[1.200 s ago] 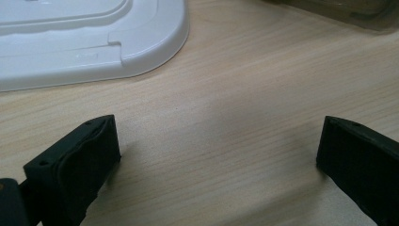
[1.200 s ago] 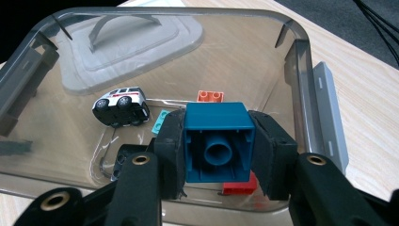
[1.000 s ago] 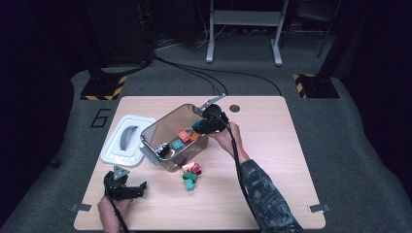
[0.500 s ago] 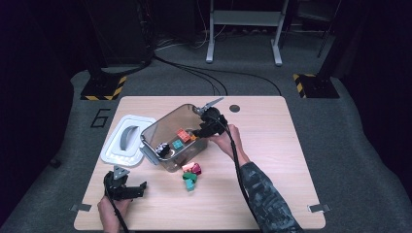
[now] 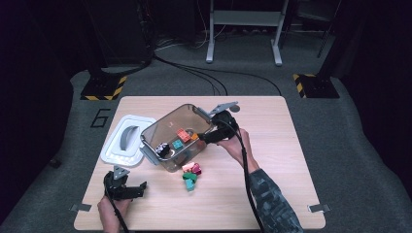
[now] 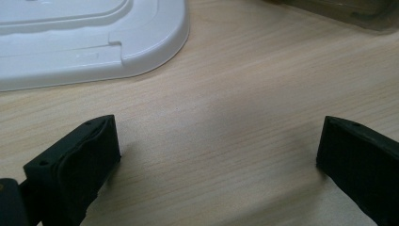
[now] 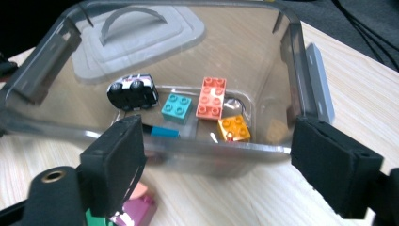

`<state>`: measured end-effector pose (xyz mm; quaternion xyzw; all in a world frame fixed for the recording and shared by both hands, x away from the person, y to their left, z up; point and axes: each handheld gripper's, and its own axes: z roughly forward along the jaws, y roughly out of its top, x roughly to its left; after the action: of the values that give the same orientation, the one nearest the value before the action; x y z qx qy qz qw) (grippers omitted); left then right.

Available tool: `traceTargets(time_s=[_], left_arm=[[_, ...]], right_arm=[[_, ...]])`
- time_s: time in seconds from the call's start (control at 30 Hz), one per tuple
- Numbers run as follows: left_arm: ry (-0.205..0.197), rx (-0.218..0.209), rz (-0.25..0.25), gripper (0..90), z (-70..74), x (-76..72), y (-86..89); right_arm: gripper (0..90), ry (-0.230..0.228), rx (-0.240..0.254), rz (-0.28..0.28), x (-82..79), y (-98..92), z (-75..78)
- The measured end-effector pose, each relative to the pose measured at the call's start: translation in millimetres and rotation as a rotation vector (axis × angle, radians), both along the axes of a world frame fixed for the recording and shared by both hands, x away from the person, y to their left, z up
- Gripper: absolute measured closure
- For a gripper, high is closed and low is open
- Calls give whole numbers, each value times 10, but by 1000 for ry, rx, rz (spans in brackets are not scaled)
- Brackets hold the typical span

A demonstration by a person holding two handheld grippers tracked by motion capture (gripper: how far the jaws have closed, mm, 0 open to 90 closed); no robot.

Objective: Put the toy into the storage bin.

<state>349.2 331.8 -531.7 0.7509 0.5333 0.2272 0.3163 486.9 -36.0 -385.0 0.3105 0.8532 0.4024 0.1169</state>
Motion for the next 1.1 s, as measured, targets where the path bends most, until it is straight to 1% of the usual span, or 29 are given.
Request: traceTargets(time_s=[0.03, 0.13, 0.23, 0.27, 0.33, 0.37, 0.43, 0.5, 0.53, 0.6, 0.63, 0.7, 0.73, 0.77, 0.8, 0.83, 0.9, 0.93, 0.97, 1.0, 1.03, 1.07, 1.1], left_arm=[[0, 0, 0, 0, 0, 0, 0], [2, -1, 1, 0, 1, -1, -1], [0, 0, 0, 0, 0, 0, 1], [2, -1, 0, 0, 1, -1, 0], [2, 0, 0, 0, 1, -1, 0], [1, 0, 0, 0, 1, 0, 0], [2, 0, 0, 0, 1, -1, 0], [3, -1, 0, 0, 1, -1, 0], [1, 0, 0, 0, 0, 0, 1], [2, -1, 0, 0, 1, -1, 0], [2, -1, 1, 0, 1, -1, -1], [3, 0, 0, 0, 1, -1, 0], [2, -1, 1, 0, 0, -1, -1], [2, 0, 0, 0, 1, -1, 0], [0, 0, 0, 0, 0, 0, 1], [0, 0, 0, 0, 0, 0, 1], [3, 0, 0, 0, 1, -1, 0], [1, 0, 0, 0, 0, 0, 0], [1, 0, 0, 0, 0, 0, 1], [1, 0, 0, 0, 0, 0, 0], [1, 0, 0, 0, 0, 0, 1], [2, 0, 0, 0, 0, -1, 0], [0, 0, 0, 0, 0, 0, 1]], right_arm=[[159, -3, 0, -2, -30, -25, -20], [148, 11, 5, -11, -132, -86, -109], [141, 15, 5, -11, -222, -123, -237], [142, 27, 0, -5, -263, -133, -308], [142, 47, -2, -15, -337, -126, -428], [144, 51, -1, -11, -363, -121, -493], [143, 74, -1, -11, -408, -102, -620], [143, 93, 0, -13, -431, -77, -720], [143, 110, 5, -15, -443, -50, -781], [143, 115, 8, -11, -462, 1, -860], [146, 127, 8, -8, -477, 32, -888], [149, 127, 10, -6, -505, 110, -951], [156, 139, 8, -6, -518, 145, -970], [161, 130, 7, -6, -521, 166, -986], [168, 126, 17, -15, -528, 199, -999], [179, 129, 18, -11, -534, 224, -1009], [224, 121, 10, -13, -550, 277, -1025], [227, 116, 11, -17, -553, 296, -1036], [247, 125, 17, -23, -558, 318, -1047], [276, 113, 11, -27, -559, 337, -1057], [282, 113, 13, -32, -563, 349, -1061], [296, 117, 15, -24, -564, 366, -1069], [330, 112, 10, -22, -567, 379, -1076]])
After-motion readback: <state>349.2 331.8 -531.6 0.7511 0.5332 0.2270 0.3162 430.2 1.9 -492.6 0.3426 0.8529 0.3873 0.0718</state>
